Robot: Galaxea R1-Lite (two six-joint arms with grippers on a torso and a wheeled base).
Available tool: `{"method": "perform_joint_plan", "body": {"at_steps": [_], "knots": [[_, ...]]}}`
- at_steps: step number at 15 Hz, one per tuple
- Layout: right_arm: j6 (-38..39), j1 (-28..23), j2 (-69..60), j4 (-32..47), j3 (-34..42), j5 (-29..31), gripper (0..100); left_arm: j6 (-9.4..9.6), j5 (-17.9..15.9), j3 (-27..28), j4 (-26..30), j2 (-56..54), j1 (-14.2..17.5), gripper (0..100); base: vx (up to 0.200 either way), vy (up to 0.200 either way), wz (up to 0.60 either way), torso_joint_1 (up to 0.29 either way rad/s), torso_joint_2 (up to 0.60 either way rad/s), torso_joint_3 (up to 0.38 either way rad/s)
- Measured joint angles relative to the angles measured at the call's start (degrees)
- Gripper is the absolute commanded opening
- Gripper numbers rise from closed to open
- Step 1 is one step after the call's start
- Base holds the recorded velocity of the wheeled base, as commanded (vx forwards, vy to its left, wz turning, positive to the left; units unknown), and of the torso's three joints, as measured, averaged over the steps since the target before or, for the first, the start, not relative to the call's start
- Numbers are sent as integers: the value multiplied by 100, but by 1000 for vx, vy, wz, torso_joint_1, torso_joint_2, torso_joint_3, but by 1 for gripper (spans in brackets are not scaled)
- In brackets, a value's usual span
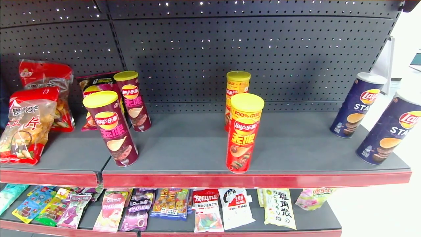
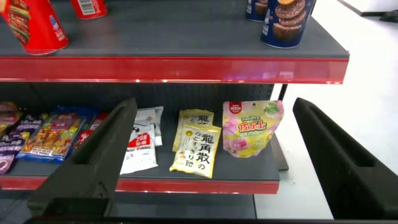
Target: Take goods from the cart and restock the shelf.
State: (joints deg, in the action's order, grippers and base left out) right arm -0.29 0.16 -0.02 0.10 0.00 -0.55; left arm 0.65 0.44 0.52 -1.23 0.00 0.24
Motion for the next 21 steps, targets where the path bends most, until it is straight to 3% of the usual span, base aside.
{"method": "perform_joint_plan", "body": {"at_steps": [1, 4, 9, 14, 16, 21], "knots": [[-2, -5, 0, 0, 0, 0, 100, -215, 100, -20, 68, -2, -2, 100, 0, 0, 0, 0, 0, 0], [-13, -2, 0, 0, 0, -5, 100, 17, -473, -32, 163, -5, -4, 100, 0, 0, 0, 0, 0, 0], [20, 5, 107, 9, -232, -24, 100, 20, -446, -34, 166, -7, -2, 100, 0, 0, 0, 0, 0, 0], [124, 229, 1859, 26, -1805, -612, 100, 22, -446, -34, 158, -7, 0, 100, 0, 0, 0, 0, 0, 0], [56, 411, 2398, 45, -1902, -870, 100, 17, -446, -34, 158, -7, -2, 100, 0, 0, 0, 0, 0, 0], [50, 505, 3249, 11, -2050, -869, 100, 20, -446, -34, 156, -7, 0, 100, 0, 0, 0, 0, 0, 0]]}}
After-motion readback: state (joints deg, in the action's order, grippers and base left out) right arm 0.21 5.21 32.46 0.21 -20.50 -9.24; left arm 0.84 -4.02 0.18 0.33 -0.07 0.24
